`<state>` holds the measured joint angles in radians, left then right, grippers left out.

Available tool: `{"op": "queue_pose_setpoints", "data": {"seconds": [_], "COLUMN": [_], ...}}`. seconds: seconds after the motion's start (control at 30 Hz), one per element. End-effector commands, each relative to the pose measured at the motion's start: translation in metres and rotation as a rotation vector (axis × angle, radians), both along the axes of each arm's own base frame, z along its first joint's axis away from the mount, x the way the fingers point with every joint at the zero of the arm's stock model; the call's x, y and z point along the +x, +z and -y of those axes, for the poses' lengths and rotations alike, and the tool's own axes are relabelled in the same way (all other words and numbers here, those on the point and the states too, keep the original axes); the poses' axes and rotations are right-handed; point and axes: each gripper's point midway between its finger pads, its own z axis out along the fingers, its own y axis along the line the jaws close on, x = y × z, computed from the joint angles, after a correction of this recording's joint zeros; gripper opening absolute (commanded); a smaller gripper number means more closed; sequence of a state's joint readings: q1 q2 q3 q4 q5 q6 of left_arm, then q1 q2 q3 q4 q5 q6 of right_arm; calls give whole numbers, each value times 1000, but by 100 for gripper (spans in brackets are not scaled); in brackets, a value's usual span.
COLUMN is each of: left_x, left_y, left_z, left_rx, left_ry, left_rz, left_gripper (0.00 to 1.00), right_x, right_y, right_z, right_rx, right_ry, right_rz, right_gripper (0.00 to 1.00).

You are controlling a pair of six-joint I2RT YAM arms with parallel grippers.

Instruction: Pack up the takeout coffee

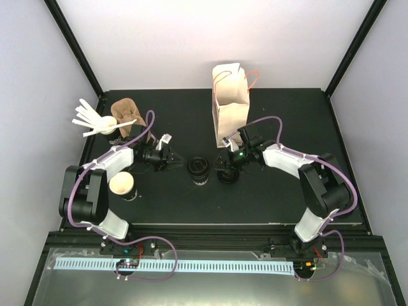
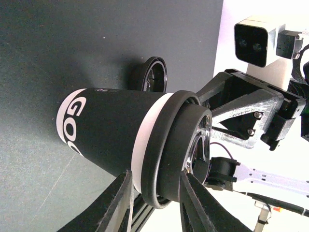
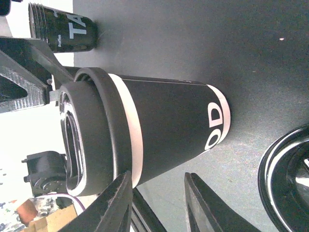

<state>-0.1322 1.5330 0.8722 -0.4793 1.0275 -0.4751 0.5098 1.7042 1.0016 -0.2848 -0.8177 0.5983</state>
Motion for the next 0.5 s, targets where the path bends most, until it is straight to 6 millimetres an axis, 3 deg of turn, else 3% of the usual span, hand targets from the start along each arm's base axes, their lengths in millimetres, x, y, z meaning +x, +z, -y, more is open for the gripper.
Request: {"op": "queue_pose_setpoints", "data": {"seconds": [0.0,0.23,0.47], "left_x": [6,4,-1], "left_y": [10,5,3], "left_z": [6,7,12], "left_rx": [-62,-72,-93], "left_ry": [-47,-57,-82], "left_rz": [61,42,26], "left_gripper": [29,27,22], "right_x": [3,3,-2], "right_y": [19,20,24], "right_z": [-1,7,-1], "right_rx": [37,-19,48], "right_ry": [-3,-24,14], "right_rz": [54,73,58], "right_gripper": [32,32,29]}}
